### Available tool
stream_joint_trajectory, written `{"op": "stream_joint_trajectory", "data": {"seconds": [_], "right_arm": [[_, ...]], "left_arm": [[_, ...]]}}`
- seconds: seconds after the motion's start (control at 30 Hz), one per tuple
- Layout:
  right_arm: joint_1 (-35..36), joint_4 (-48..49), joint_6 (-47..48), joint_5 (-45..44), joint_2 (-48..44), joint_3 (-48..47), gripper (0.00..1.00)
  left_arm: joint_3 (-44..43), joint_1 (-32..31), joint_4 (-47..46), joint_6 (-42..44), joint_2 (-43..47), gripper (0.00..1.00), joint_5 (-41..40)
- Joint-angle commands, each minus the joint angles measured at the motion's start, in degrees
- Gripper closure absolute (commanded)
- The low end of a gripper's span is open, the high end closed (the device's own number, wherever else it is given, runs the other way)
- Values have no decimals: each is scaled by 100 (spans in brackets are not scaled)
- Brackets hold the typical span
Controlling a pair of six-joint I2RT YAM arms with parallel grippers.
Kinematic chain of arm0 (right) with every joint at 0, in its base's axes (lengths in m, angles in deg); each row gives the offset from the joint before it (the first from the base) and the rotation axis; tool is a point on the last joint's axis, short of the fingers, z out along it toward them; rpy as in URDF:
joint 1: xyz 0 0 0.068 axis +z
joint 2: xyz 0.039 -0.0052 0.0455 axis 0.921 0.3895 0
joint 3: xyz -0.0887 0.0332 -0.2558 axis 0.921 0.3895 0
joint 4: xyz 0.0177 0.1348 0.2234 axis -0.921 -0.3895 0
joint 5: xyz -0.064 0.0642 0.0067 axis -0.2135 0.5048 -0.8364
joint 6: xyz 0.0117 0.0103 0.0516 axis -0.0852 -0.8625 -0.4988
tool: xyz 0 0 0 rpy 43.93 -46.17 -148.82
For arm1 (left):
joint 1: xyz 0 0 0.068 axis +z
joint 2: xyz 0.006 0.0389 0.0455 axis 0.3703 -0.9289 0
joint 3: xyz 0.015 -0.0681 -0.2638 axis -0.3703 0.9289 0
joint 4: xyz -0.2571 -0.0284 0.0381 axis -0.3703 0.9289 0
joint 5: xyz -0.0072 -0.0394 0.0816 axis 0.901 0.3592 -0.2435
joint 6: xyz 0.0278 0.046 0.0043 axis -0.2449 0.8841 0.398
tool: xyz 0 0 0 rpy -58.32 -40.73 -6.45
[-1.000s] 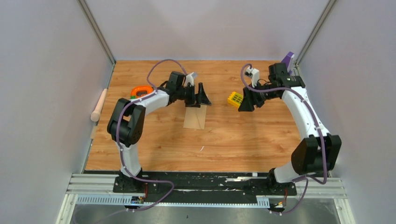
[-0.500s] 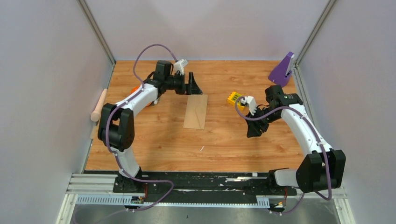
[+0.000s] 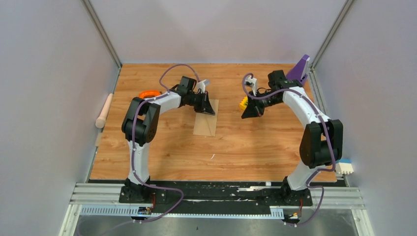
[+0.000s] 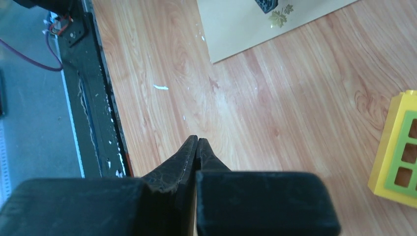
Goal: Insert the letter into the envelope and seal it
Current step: Seal the envelope flap on the envelope.
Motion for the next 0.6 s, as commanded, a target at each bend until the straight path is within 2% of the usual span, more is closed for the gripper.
{"op": "stream_joint_trajectory", "data": {"seconds": [0.0, 0.2, 0.33, 0.57], "right_arm": [[57, 353, -305, 739, 280, -424, 100], [177, 472, -404, 832, 432, -401, 100], [352, 484, -456, 793, 623, -501, 100], [453, 484, -889, 1291, 1356, -1295, 100]], "left_arm": [[-162, -5, 64, 89, -32, 100, 14], [98, 218, -268, -2, 17, 100, 48], [94, 258, -102, 152, -138, 100, -134], [111, 253, 93, 354, -394, 100, -544]]}}
